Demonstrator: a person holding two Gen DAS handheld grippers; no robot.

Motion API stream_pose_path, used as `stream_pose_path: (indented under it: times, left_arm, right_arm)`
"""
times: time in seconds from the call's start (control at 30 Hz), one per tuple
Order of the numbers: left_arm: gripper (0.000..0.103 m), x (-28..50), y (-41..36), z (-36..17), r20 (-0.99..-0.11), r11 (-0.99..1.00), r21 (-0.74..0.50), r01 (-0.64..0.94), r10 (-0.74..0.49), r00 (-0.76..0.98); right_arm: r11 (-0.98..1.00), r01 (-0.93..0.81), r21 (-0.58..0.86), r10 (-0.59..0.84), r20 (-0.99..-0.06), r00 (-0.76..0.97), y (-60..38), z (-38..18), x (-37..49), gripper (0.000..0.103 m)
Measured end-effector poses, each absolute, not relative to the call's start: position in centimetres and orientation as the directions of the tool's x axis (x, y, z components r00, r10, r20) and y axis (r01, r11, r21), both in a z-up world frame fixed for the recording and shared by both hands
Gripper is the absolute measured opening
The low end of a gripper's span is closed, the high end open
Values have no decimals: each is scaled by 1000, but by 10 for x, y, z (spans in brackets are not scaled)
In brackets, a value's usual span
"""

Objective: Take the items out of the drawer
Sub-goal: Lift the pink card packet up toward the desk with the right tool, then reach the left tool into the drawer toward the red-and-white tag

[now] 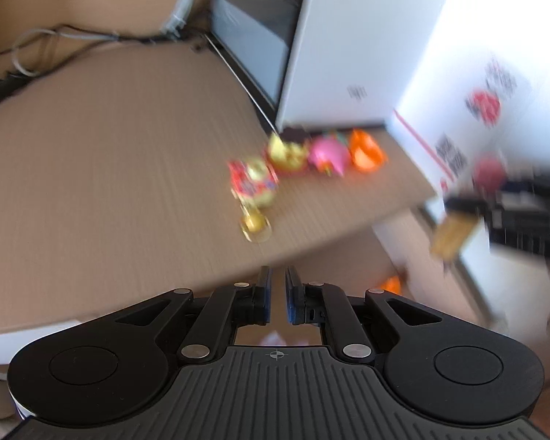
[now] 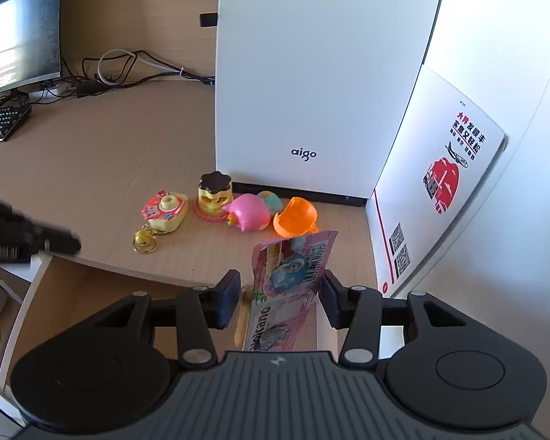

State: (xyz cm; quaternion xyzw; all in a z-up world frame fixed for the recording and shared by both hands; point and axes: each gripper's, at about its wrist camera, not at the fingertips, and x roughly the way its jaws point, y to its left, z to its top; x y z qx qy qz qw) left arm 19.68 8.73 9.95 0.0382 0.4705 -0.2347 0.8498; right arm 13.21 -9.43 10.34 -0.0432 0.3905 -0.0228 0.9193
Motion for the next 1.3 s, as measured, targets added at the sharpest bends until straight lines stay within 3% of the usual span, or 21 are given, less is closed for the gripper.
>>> stream_pose_path:
  times: [0.27,0.5,0.7,0.73,0.93,1.0,1.13,1.3]
  left_arm:
    - [15,171,83,38,-909,712,-48,700,-323,265]
    - [16,145,80,-12,-960,405,142,903,-165,225]
    - [17,130,62,-51,-971,248,199,948,-78,225]
    - [12,129,59,-57,-970,235,212,949,-68,233]
    - [16,155,48,-65,-945,367,273,889,-69,319]
    - [17,171,46,-70,-942,474,255,843,-73,326]
    - [18,193,69,-56,-939,658,5,753,-256,230]
    - [18,170,89,-46,-948,457,35,889,-266,173]
  right_arm:
    - [999,-2,-53,-38,-731,681,-105,92,146,46]
    - [1000,-25,-18,3,-757,653,-103,79,148,46]
    - [1000,-18,8,17,-772,635,-106,70,151,46]
    - [1000,-16,11,19,-774,633,-106,69,151,46]
    - [1000,-11,23,25,-788,615,-107,59,153,46]
    - [1000,-8,27,27,-796,605,-107,55,154,46]
    - [1000,2,24,18,-805,592,-109,50,154,46]
    - [999,21,34,16,-812,583,-116,46,157,46]
